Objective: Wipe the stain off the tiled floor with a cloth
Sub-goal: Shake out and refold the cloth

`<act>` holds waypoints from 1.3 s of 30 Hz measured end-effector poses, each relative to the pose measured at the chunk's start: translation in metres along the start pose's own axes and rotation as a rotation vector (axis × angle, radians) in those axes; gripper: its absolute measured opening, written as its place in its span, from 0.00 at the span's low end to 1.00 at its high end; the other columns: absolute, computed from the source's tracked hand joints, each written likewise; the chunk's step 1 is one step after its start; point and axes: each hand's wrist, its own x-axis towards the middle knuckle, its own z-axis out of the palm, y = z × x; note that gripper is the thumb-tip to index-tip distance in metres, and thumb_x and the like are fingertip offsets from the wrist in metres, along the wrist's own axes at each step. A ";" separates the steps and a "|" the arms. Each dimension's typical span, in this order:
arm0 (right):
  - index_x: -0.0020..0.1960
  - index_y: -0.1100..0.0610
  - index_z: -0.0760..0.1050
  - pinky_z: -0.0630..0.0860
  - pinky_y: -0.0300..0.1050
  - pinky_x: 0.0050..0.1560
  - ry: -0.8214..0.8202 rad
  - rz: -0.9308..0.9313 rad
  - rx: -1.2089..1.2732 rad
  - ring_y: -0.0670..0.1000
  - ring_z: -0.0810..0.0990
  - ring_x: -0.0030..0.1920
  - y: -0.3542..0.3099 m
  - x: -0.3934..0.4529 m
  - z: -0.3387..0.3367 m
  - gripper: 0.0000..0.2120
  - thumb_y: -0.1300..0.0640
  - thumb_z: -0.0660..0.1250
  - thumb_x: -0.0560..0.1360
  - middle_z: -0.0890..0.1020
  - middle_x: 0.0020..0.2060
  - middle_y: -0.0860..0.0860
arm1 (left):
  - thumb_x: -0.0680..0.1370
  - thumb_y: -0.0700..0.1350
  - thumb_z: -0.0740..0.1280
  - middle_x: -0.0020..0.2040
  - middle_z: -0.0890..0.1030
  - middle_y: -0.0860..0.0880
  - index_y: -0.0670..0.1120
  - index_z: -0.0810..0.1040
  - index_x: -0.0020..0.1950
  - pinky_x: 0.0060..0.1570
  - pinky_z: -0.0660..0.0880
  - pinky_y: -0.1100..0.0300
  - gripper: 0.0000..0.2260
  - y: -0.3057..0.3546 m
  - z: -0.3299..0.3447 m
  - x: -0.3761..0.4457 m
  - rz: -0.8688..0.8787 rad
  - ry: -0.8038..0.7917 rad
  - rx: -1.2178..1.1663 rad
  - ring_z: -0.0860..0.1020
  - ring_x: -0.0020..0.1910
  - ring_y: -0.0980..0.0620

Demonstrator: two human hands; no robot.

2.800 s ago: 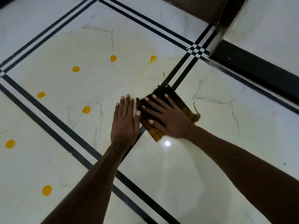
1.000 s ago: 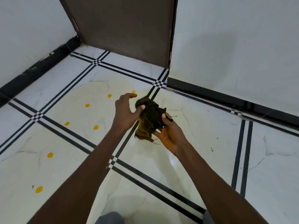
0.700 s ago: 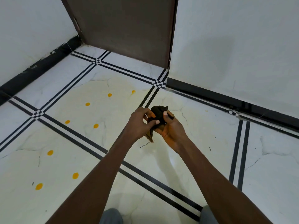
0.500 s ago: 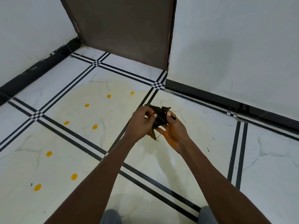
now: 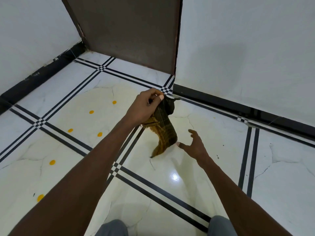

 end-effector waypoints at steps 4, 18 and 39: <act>0.79 0.46 0.67 0.63 0.60 0.80 -0.161 -0.311 0.049 0.51 0.65 0.79 -0.052 0.013 -0.009 0.36 0.49 0.78 0.74 0.68 0.80 0.48 | 0.84 0.48 0.65 0.45 0.83 0.55 0.46 0.81 0.62 0.48 0.79 0.62 0.11 0.016 -0.007 0.002 -0.025 -0.124 -0.025 0.83 0.51 0.55; 0.65 0.57 0.79 0.79 0.50 0.65 -0.395 -0.379 0.225 0.50 0.85 0.59 -0.118 0.015 0.001 0.17 0.52 0.74 0.78 0.87 0.54 0.52 | 0.82 0.49 0.67 0.52 0.86 0.46 0.45 0.83 0.61 0.54 0.82 0.61 0.11 0.043 -0.067 0.028 -0.053 -0.158 -0.045 0.84 0.56 0.52; 0.68 0.59 0.70 0.86 0.56 0.51 -0.377 0.039 0.857 0.59 0.88 0.57 -0.101 -0.003 0.015 0.13 0.55 0.61 0.86 0.85 0.60 0.61 | 0.83 0.57 0.63 0.53 0.85 0.43 0.45 0.78 0.53 0.63 0.79 0.44 0.15 -0.094 0.023 -0.052 -0.661 0.169 -0.330 0.84 0.52 0.45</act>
